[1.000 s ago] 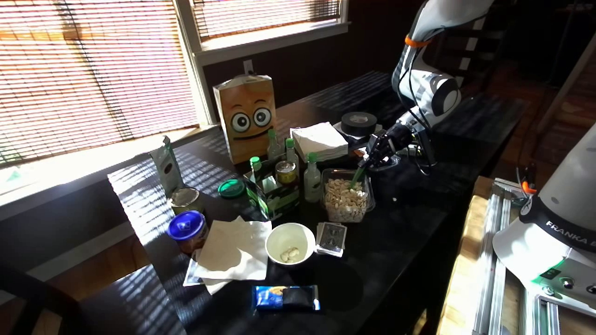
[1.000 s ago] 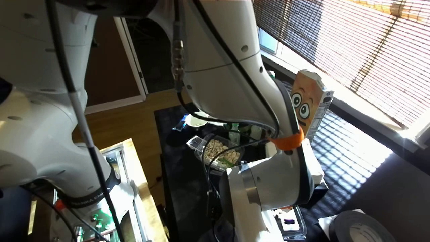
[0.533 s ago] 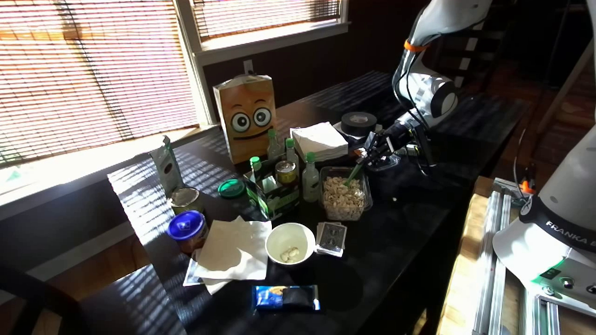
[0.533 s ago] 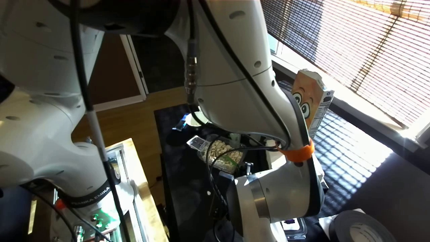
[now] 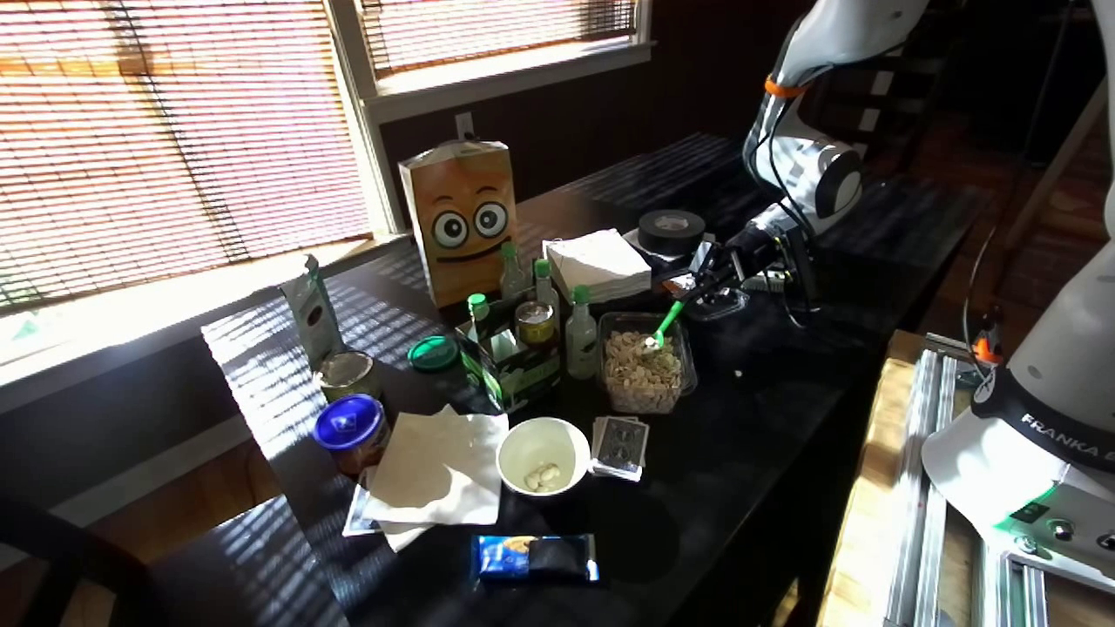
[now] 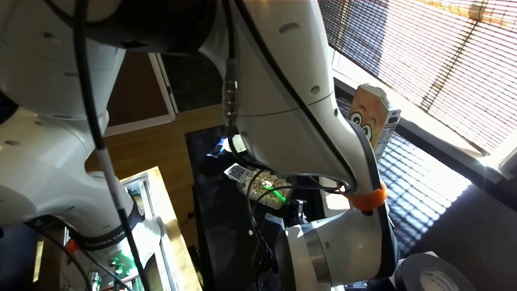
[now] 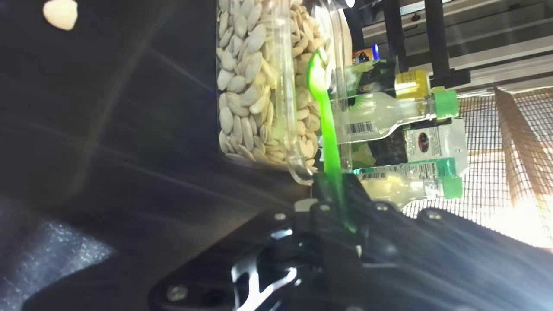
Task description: Use the green spoon to put some of the contents of the clear lunchbox into the white bowl
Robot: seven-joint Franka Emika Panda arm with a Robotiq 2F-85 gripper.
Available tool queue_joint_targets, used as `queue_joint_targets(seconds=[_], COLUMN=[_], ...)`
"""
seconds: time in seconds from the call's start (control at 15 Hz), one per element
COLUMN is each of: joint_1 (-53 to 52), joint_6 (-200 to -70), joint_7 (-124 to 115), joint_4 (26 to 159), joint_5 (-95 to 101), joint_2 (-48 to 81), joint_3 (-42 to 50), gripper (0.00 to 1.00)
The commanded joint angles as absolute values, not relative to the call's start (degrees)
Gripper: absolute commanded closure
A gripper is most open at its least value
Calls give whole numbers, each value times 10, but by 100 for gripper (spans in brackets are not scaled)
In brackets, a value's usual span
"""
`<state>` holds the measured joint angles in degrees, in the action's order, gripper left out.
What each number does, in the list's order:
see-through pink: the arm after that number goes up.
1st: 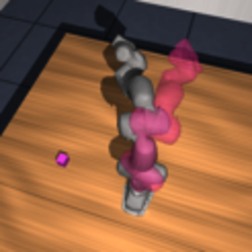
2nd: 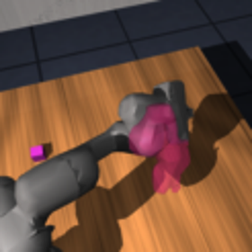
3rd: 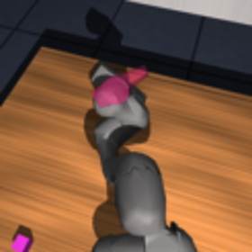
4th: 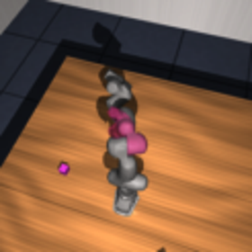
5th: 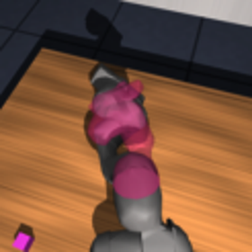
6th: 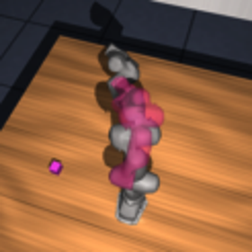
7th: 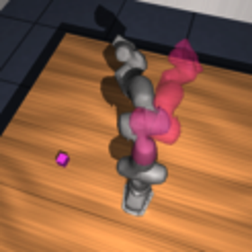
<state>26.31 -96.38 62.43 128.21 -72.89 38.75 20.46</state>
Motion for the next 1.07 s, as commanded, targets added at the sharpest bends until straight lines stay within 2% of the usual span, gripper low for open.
queue_joint_targets(seconds=[0.0,1.0], joint_1=[277,244], joint_6=[-926,-920], joint_7=[653,764], joint_4=[1277,1417], joint_5=[-705,-719], joint_2=[384,233], joint_3=[205,215], gripper=[97,97])
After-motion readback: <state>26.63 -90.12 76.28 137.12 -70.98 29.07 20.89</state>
